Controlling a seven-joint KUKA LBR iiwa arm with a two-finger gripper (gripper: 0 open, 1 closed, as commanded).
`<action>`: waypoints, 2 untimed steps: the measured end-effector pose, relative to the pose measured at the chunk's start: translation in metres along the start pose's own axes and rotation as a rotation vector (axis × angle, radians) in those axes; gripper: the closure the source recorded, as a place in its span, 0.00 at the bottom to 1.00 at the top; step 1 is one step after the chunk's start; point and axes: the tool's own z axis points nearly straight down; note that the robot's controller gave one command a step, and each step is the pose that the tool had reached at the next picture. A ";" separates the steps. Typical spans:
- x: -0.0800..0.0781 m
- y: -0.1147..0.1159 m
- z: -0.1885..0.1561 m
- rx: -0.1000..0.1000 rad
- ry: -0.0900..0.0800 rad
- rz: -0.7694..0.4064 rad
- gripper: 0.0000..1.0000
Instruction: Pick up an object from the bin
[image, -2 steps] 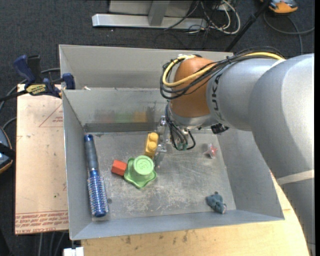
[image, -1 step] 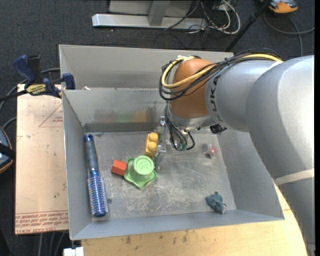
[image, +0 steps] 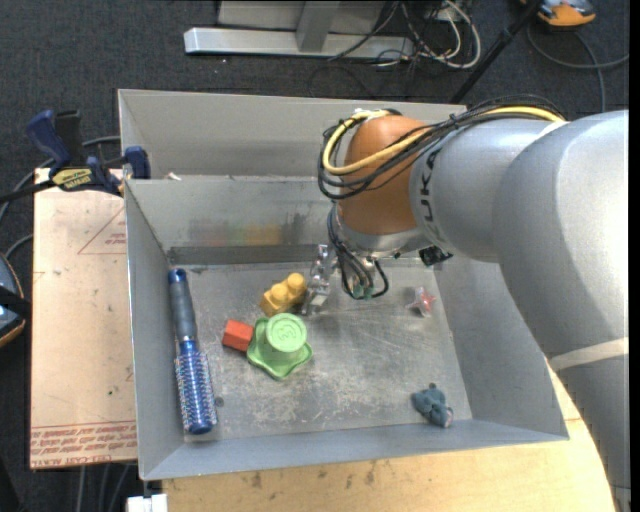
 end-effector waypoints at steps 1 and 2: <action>0.000 0.000 0.002 0.000 -0.005 0.000 0.00; 0.028 0.042 0.001 0.001 -0.007 0.174 0.00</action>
Offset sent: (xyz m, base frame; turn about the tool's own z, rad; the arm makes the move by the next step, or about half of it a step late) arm 0.0000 0.0000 0.0000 0.0000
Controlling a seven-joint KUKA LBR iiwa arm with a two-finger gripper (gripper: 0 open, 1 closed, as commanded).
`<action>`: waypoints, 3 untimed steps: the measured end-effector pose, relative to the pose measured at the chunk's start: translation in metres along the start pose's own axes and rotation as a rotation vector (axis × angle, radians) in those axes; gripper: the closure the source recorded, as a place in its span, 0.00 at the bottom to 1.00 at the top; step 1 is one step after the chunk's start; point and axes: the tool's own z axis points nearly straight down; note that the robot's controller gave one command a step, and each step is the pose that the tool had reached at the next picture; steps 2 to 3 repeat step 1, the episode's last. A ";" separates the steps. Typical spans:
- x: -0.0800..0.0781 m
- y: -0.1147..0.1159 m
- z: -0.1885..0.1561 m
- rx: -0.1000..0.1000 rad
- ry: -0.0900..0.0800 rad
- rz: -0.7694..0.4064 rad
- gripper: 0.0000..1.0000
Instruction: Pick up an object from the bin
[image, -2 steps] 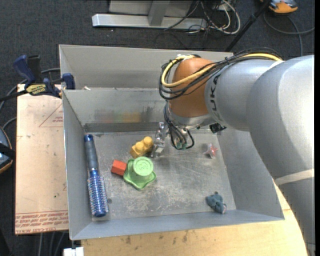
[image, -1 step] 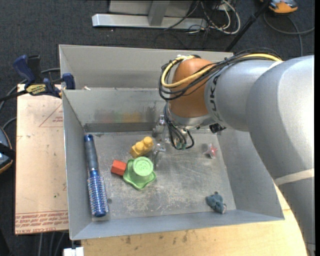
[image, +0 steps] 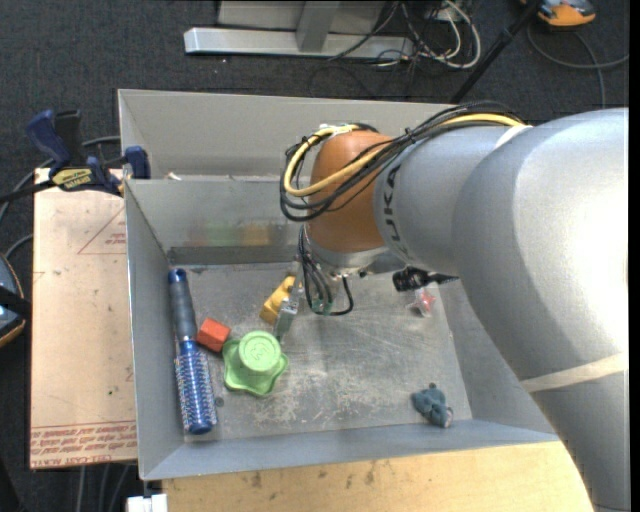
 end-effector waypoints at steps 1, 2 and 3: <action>0.000 0.002 -0.002 -0.003 0.003 -0.001 1.00; 0.000 0.002 -0.002 -0.003 0.003 -0.001 1.00; 0.000 0.002 -0.002 -0.003 0.003 -0.001 1.00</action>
Offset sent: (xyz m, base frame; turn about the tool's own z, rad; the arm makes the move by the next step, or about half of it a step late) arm 0.0000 0.0000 0.0000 0.0000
